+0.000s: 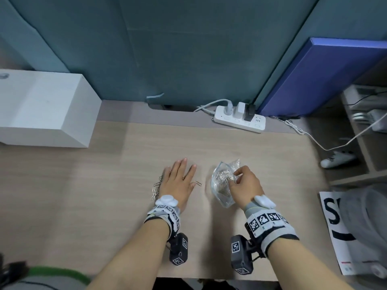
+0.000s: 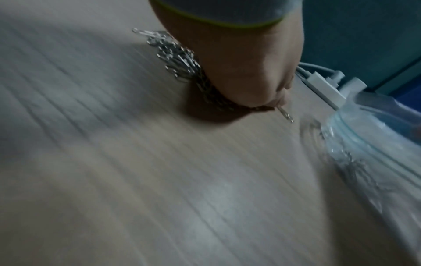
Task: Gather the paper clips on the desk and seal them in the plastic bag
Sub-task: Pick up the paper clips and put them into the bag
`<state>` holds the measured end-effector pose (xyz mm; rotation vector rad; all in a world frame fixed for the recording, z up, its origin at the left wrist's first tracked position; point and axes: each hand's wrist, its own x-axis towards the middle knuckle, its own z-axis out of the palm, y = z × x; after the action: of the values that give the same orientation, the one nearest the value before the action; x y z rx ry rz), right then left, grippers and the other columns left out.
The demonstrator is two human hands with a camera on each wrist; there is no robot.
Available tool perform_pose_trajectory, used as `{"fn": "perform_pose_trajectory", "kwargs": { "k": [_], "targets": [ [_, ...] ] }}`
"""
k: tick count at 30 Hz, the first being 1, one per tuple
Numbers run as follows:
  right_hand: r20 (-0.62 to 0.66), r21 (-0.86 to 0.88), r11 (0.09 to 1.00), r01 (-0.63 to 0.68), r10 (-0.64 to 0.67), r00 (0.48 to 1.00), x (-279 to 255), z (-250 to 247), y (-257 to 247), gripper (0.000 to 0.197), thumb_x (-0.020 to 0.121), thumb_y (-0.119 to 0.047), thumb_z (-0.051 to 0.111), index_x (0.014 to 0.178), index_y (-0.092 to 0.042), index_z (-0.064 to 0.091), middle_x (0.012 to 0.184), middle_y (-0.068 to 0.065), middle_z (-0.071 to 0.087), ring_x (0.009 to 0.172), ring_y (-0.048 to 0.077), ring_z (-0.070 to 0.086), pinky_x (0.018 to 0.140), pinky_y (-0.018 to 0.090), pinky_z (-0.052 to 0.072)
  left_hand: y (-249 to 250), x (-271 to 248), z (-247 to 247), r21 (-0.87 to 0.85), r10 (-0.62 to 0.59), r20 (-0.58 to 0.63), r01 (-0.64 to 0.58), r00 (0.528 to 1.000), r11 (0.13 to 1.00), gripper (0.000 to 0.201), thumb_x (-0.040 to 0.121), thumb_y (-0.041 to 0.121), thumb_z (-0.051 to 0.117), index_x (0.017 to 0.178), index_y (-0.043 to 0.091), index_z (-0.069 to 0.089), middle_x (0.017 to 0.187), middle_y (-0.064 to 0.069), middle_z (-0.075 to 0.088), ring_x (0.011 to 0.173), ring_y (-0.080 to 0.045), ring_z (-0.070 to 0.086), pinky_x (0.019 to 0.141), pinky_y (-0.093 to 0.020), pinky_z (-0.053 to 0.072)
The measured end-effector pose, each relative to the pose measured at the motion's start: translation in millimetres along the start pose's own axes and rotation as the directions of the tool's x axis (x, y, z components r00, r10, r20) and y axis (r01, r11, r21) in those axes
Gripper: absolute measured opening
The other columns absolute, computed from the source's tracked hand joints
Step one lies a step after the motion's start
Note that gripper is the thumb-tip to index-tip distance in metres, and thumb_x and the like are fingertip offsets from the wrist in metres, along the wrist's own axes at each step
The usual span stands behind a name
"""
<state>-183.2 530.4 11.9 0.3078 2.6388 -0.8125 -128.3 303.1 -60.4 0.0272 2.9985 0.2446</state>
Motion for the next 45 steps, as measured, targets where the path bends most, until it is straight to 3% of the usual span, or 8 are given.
{"fn": "perform_pose_trajectory", "kwargs": {
  "k": [3, 7, 15, 24, 30, 36, 41, 45],
  "targets": [
    [0.016, -0.029, 0.999, -0.019, 0.019, 1.0, -1.5, -1.4, -2.5, 0.024, 0.081, -0.028, 0.058, 0.104, -0.033, 0.05, 0.098, 0.0, 0.064, 0.077, 0.022, 0.064, 0.069, 0.038, 0.056, -13.1, -15.8, -15.9, -0.006, -0.112, -0.007, 0.112, 0.994, 0.994, 0.068, 0.094, 0.061, 0.043, 0.154, 0.034, 0.025, 0.164, -0.005, 0.02, 0.149, -0.027, 0.021, 0.114, -0.05, 0.028],
    [0.048, -0.022, 0.999, -0.025, 0.026, 0.999, -10.0, -3.9, -4.5, 0.028, 0.081, -0.03, 0.058, 0.108, -0.033, 0.051, 0.102, 0.002, 0.066, 0.079, 0.023, 0.065, 0.07, 0.037, 0.055, -21.9, -28.8, -32.5, 0.048, -0.209, 0.081, 0.205, 0.975, 0.978, 0.068, 0.085, 0.066, 0.055, 0.144, 0.038, 0.038, 0.141, -0.005, 0.045, 0.123, -0.028, 0.048, 0.087, -0.044, 0.044],
    [0.043, 0.064, 0.998, -0.018, 0.016, 0.999, -14.2, -1.5, -8.4, 0.03, 0.082, -0.019, 0.061, 0.111, -0.029, 0.058, 0.1, 0.002, 0.067, 0.081, 0.02, 0.063, 0.066, 0.03, 0.045, -19.0, -13.3, -43.1, -0.026, -0.23, 0.19, 0.239, 0.954, 0.971, 0.032, 0.09, 0.012, 0.055, 0.119, 0.023, 0.052, 0.114, -0.009, 0.051, 0.102, -0.031, 0.052, 0.074, -0.038, 0.047],
    [0.034, 0.164, 0.986, -0.019, 0.014, 0.999, -19.6, -1.4, -11.8, 0.023, 0.087, -0.02, 0.065, 0.109, -0.027, 0.064, 0.09, -0.003, 0.066, 0.078, 0.017, 0.061, 0.067, 0.027, 0.041, -25.0, -9.7, -49.5, -0.229, -0.275, 0.14, 0.301, 0.951, 0.926, 0.021, 0.087, 0.007, 0.051, 0.098, 0.024, 0.056, 0.095, -0.003, 0.051, 0.073, -0.027, 0.055, 0.06, -0.028, 0.046],
    [0.029, 0.206, 0.978, -0.045, 0.039, 0.999, -20.5, 0.5, -13.0, 0.023, 0.084, -0.016, 0.064, 0.104, -0.027, 0.065, 0.09, -0.001, 0.068, 0.079, 0.02, 0.063, 0.068, 0.028, 0.044, 27.4, 13.0, -65.9, -0.589, -0.15, 0.051, 0.151, 0.987, 0.794, 0.008, 0.084, 0.019, 0.074, 0.087, 0.025, 0.069, 0.087, 0.003, 0.062, 0.082, -0.018, 0.058, 0.074, -0.03, 0.047],
    [0.036, 0.214, 0.976, -0.046, 0.039, 0.999, -21.2, 3.1, -14.7, 0.02, 0.084, -0.016, 0.066, 0.101, -0.026, 0.063, 0.089, -0.001, 0.068, 0.078, 0.021, 0.064, 0.068, 0.028, 0.046, 62.4, 20.1, -62.7, -0.663, 0.098, 0.128, 0.012, 0.987, 0.748, 0.026, 0.086, 0.027, 0.074, 0.112, 0.031, 0.074, 0.109, 0.004, 0.068, 0.093, -0.015, 0.065, 0.088, -0.029, 0.05],
    [0.052, 0.197, 0.979, -0.053, 0.043, 0.998, -18.2, 2.3, -12.8, 0.023, 0.084, -0.014, 0.062, 0.103, -0.027, 0.063, 0.09, -0.004, 0.067, 0.077, 0.017, 0.062, 0.066, 0.027, 0.043, 21.9, 6.2, -55.1, -0.27, -0.174, 0.089, 0.192, 0.981, 0.943, 0.04, 0.085, 0.053, 0.065, 0.121, 0.036, 0.057, 0.116, 0.002, 0.047, 0.097, -0.022, 0.058, 0.079, -0.036, 0.054],
    [0.063, 0.197, 0.979, -0.047, 0.035, 0.997, -17.1, 2.4, -13.4, 0.022, 0.085, -0.014, 0.062, 0.104, -0.027, 0.062, 0.09, -0.004, 0.066, 0.077, 0.017, 0.062, 0.067, 0.028, 0.044, -5.1, -11.9, -43.8, -0.177, -0.34, 0.228, 0.382, 0.913, 0.907, 0.069, 0.07, 0.065, 0.069, 0.127, 0.045, 0.036, 0.118, -0.003, 0.029, 0.112, -0.032, 0.048, 0.077, -0.043, 0.058]
  ]
}}
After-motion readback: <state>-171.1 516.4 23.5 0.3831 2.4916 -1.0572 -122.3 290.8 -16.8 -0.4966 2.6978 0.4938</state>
